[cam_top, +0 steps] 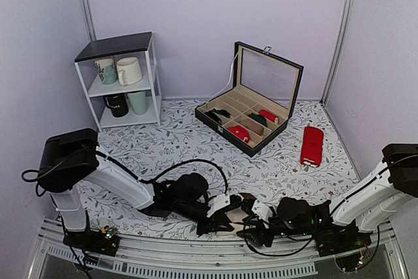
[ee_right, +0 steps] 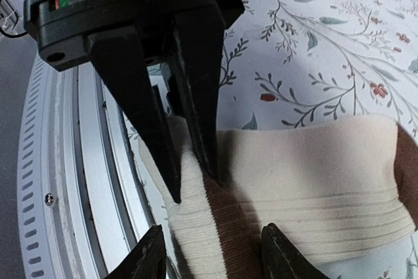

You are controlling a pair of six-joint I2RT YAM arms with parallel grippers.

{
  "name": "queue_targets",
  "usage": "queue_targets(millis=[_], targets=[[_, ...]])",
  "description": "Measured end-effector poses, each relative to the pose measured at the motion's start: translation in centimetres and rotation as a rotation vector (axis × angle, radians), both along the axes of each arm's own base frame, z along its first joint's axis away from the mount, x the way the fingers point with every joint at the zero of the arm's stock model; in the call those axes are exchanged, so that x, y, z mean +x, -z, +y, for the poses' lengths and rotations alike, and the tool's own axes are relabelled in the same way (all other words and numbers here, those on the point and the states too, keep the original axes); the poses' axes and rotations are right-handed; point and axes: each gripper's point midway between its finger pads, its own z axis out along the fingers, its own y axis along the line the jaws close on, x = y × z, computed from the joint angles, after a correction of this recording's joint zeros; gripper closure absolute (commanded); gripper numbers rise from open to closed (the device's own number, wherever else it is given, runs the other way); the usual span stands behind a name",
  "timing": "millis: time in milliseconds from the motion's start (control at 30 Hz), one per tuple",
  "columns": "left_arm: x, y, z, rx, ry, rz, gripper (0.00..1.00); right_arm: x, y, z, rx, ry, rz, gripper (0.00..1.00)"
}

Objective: Roll the socks
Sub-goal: Roll a pair of socks at the center of the board.

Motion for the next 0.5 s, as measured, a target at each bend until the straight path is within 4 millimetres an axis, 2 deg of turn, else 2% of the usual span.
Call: queue_targets(millis=[100,133,167,200,300,467,500], targets=[[0.0,0.1,0.0,-0.001,0.003,0.004,1.00,-0.3,0.4,0.1,-0.002,-0.006,0.029,0.73],[0.0,0.1,-0.1,-0.004,0.004,0.004,0.95,-0.4,0.5,0.1,-0.001,-0.006,0.033,0.79],[0.0,0.2,-0.1,-0.006,0.002,0.009,0.84,-0.4,0.5,0.2,0.002,-0.005,0.041,0.84],[0.1,0.1,-0.1,-0.008,0.001,0.010,0.61,-0.5,0.5,0.2,0.005,-0.007,0.048,0.86],[0.3,0.2,0.3,-0.006,-0.020,-0.009,0.55,-0.6,0.3,0.3,0.018,-0.002,0.067,0.88],[0.6,-0.1,3.5,0.019,-0.083,-0.106,0.55,-0.3,0.3,0.2,0.047,0.037,0.139,0.88],[0.8,-0.5,4.3,0.016,-0.095,-0.143,0.52,-0.3,0.4,0.1,0.053,0.045,0.163,0.88]])
